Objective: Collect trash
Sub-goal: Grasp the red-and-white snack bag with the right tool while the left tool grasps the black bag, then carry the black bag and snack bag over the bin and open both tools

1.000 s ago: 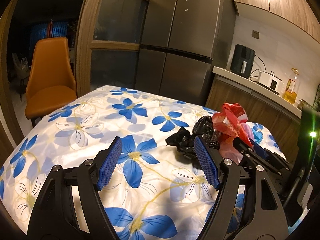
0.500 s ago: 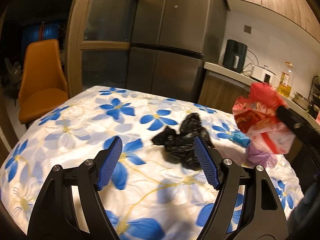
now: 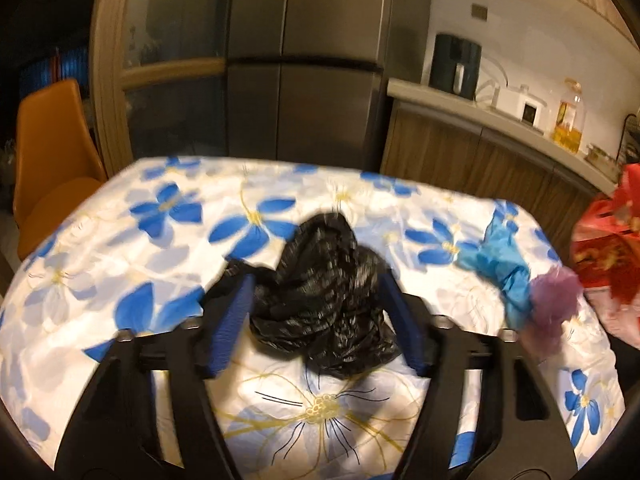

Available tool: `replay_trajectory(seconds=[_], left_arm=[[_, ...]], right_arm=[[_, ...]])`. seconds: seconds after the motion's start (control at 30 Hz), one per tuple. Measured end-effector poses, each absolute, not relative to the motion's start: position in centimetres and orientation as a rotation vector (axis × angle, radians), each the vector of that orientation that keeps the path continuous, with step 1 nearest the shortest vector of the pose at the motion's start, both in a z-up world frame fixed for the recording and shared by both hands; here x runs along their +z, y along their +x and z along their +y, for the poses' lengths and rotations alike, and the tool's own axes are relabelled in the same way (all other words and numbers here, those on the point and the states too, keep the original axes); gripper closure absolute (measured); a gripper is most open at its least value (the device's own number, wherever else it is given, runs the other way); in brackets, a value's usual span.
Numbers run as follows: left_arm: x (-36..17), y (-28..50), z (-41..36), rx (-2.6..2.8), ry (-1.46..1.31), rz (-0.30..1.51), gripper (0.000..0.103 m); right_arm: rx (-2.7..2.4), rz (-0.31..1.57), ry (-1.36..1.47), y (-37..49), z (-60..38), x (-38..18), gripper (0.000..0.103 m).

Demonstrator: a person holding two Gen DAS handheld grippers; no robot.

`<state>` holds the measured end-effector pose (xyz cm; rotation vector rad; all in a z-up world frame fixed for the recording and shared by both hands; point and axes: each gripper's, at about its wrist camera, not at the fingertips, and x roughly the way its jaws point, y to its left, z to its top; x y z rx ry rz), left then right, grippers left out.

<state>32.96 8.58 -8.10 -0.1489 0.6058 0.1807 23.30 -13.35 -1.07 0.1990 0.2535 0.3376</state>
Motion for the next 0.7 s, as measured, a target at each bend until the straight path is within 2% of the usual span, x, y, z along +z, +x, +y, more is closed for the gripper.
replay_trajectory(seconds=[0.07, 0.17, 0.23, 0.37, 0.7], left_arm=[[-8.9, 33.6, 8.8, 0.191, -0.151, 0.649, 0.072], [-9.2, 33.6, 9.2, 0.168, -0.176, 0.659, 0.088], [-9.2, 33.5, 9.3, 0.168, -0.183, 0.652, 0.094], [-8.6, 32.3, 9.3, 0.164, -0.209, 0.615, 0.097], [-5.6, 26.8, 6.1, 0.098, -0.191, 0.521, 0.097]], right_arm=[[0.330, 0.256, 0.206, 23.3, -13.7, -1.2, 0.093], [0.327, 0.265, 0.216, 23.3, -14.1, -1.4, 0.093], [0.325, 0.265, 0.215, 23.0, -14.2, -1.4, 0.093], [0.319, 0.250, 0.213, 22.3, -14.6, -1.0, 0.093], [0.276, 0.221, 0.222, 20.2, -17.0, -0.1, 0.093]])
